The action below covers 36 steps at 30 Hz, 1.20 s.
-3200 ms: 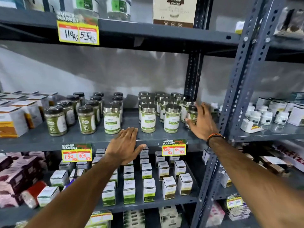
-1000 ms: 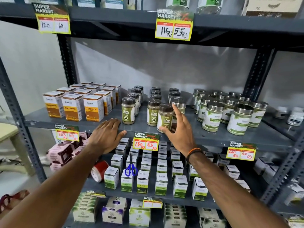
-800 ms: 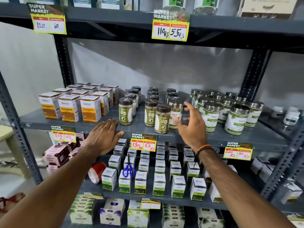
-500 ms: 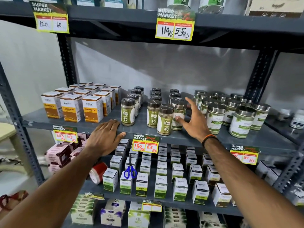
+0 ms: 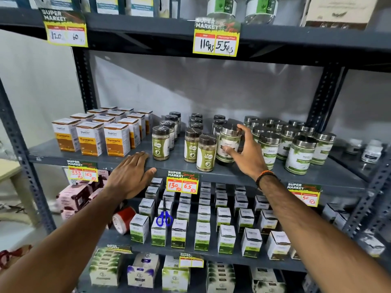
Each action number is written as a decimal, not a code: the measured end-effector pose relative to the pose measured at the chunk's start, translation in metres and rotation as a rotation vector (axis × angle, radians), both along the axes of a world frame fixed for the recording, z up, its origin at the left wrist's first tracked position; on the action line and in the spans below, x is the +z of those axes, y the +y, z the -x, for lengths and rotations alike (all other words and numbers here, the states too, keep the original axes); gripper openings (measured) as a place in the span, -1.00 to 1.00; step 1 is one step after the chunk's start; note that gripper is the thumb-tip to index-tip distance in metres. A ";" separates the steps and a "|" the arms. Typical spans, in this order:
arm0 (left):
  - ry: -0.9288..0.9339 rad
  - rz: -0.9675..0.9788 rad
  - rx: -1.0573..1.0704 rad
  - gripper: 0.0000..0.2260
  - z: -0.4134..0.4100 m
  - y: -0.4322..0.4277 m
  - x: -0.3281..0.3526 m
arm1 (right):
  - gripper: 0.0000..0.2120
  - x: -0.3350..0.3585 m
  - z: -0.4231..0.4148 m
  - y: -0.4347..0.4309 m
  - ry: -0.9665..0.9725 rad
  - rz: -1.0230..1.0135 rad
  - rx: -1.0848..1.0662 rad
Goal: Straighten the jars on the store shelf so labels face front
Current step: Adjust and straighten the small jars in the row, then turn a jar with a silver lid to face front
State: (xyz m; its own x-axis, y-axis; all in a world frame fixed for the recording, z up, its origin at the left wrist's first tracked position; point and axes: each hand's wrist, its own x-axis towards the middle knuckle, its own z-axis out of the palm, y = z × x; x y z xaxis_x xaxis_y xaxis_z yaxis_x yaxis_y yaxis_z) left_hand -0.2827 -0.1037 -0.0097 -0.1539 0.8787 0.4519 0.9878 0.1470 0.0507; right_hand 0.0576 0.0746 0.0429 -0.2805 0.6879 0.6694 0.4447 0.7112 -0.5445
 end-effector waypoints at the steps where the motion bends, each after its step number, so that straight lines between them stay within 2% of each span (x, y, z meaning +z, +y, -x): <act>1: -0.018 -0.021 0.004 -0.27 -0.004 -0.006 0.003 | -0.21 0.004 -0.006 -0.007 0.013 0.004 0.000; 6: -0.035 -0.125 -0.009 -0.23 -0.040 -0.033 0.033 | -0.24 0.025 -0.044 -0.046 0.039 -0.020 -0.001; 11: 0.071 -0.246 -0.107 -0.29 -0.109 -0.034 0.080 | -0.27 0.050 -0.099 -0.074 0.066 -0.069 -0.032; 18: 0.180 -0.242 -0.255 -0.31 -0.220 0.001 0.107 | -0.28 0.073 -0.196 -0.077 0.141 -0.101 -0.103; 23: 0.157 -0.123 -0.307 -0.22 -0.275 0.038 0.087 | -0.26 0.066 -0.262 -0.061 0.158 -0.064 -0.207; 26: 0.109 -0.057 -0.319 -0.24 -0.289 0.062 0.059 | -0.28 0.049 -0.290 -0.046 0.149 -0.023 -0.229; 31: 0.032 0.070 -0.287 -0.20 -0.289 0.096 0.022 | -0.27 0.012 -0.301 -0.018 0.054 0.037 -0.253; 36: 0.086 0.138 -0.279 -0.23 -0.281 0.113 0.004 | -0.27 -0.014 -0.301 0.005 0.042 0.084 -0.254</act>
